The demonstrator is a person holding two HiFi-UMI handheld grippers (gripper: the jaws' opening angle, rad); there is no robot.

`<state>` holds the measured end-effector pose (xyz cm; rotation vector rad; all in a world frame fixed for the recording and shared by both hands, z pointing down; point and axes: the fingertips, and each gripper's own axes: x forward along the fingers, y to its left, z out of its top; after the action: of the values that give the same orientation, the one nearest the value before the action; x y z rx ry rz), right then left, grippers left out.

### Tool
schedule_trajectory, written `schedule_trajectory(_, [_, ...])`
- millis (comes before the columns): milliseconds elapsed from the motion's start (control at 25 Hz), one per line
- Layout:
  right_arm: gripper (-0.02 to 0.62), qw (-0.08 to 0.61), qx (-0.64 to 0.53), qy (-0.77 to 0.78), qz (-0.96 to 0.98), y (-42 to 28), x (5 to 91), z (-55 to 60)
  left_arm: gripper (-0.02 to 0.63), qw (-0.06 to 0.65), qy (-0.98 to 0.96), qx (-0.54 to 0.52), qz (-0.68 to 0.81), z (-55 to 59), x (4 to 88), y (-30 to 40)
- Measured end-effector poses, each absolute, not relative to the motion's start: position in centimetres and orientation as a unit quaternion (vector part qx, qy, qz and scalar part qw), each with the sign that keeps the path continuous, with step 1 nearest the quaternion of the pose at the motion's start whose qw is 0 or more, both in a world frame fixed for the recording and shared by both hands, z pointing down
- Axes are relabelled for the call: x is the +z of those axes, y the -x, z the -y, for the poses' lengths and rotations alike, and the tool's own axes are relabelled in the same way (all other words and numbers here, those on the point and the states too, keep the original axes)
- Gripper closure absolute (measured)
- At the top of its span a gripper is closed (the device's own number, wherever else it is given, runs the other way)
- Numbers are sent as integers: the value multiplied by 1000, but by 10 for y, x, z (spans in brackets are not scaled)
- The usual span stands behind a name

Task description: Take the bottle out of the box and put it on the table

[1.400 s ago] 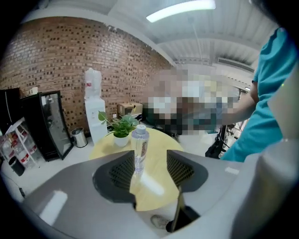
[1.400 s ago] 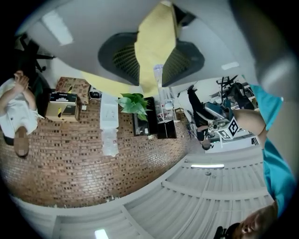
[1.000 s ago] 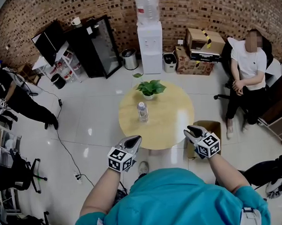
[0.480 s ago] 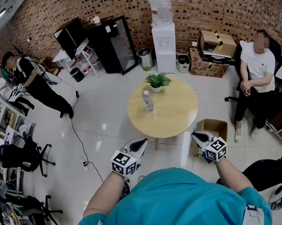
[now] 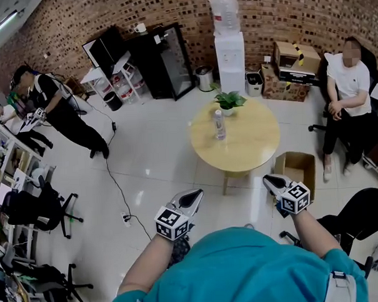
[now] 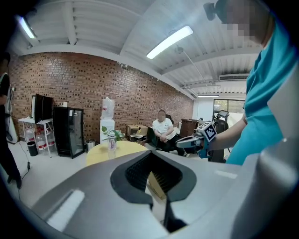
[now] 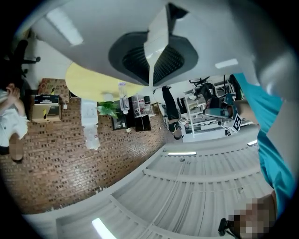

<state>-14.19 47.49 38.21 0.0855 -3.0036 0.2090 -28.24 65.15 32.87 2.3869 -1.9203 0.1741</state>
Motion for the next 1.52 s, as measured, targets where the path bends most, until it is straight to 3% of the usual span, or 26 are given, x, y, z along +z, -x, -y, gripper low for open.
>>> schedule_trajectory(240, [568,70,74,-54,993,190,364,-620,601,46,-794,44,604,-789,331,329])
schedule_trajectory(520, [568,81,66,-67,992,215,346,-714,601,66,-804,29,590,-861,330,368])
schedule_trajectory(1280, [594,78,52,-47,995,-59,335,-725,601,61,-777,-28,626,-849,301,89])
schedule_trajectory(1520, [595,57,65,-55,995,-69,339,-727,601,51,-781,-15,623,-862,309,84])
